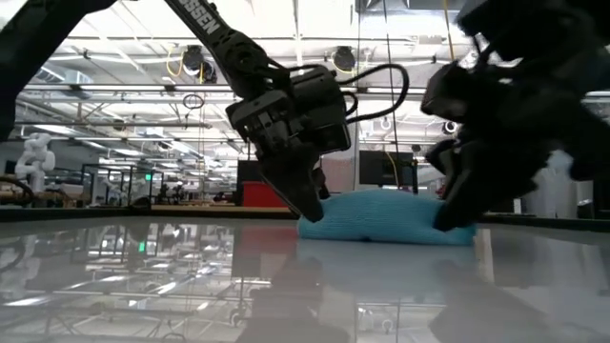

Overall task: Roll towel
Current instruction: Roll the blue towel

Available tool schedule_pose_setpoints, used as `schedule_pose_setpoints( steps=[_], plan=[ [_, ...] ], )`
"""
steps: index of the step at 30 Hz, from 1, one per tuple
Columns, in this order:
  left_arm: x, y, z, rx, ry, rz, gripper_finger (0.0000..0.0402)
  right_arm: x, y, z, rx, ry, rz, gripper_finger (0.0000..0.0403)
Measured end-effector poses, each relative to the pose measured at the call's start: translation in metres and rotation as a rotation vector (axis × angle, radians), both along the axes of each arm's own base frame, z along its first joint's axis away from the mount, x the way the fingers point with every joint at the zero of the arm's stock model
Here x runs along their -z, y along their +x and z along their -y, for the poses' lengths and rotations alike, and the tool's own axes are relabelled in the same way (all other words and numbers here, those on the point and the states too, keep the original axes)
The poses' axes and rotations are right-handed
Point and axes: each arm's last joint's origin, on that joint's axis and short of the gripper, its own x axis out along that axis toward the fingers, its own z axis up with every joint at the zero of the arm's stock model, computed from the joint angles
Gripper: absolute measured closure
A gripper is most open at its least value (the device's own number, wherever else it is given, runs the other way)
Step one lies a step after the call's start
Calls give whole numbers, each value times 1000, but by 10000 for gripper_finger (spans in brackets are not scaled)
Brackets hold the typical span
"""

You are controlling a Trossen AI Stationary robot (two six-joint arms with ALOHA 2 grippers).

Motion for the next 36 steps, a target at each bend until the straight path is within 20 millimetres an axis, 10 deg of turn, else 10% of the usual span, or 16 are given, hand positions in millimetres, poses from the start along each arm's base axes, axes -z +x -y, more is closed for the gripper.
schedule_pose_setpoints(
  steps=[20, 27, 36],
  plan=[
    [-12, -24, -70, -105, 101, -23, 382, -1, 19, 95, 66, 71, 14, 369],
    [-20, -31, -69, -75, 119, -41, 291, -3, 18, 105, -1, 135, 25, 348],
    [-65, -42, -65, -93, 127, 23, 173, -38, 9, 105, -39, 87, 131, 206]
  ],
)
